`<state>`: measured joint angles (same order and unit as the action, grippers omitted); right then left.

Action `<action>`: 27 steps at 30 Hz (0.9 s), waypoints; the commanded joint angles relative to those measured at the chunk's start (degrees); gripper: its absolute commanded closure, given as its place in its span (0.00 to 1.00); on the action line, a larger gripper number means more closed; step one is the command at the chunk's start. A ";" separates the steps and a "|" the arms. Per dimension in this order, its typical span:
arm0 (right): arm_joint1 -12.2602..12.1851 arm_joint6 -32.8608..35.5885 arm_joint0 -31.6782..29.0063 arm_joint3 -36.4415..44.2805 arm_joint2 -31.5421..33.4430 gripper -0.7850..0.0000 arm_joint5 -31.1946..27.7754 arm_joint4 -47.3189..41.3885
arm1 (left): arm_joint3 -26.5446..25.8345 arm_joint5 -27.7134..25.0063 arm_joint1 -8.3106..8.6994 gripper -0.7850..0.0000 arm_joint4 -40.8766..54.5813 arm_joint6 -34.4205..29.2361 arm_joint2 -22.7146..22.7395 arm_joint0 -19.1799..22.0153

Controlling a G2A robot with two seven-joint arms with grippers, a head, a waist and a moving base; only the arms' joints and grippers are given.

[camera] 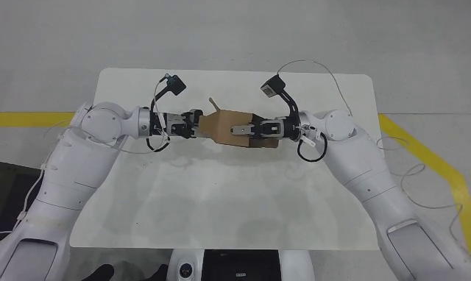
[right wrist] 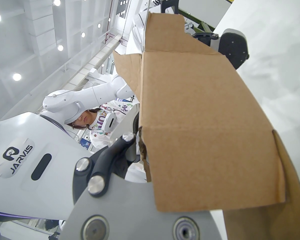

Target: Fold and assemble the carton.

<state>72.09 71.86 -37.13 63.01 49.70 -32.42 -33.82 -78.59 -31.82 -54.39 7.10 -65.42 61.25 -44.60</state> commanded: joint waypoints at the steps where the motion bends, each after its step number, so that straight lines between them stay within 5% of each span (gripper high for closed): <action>1: 0.06 0.20 0.11 0.07 -0.26 1.00 0.20 0.00 | -0.22 0.01 0.01 0.00 0.12 -0.10 -0.10 -0.06; 27: 0.57 0.73 1.60 -0.80 -2.02 1.00 0.73 -0.66 | -1.35 0.09 0.23 0.00 0.56 -0.51 -0.43 -0.22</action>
<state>72.66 72.57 -35.55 62.22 47.71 -31.72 -34.44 -79.94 -31.73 -54.17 7.64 -65.92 60.81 -44.83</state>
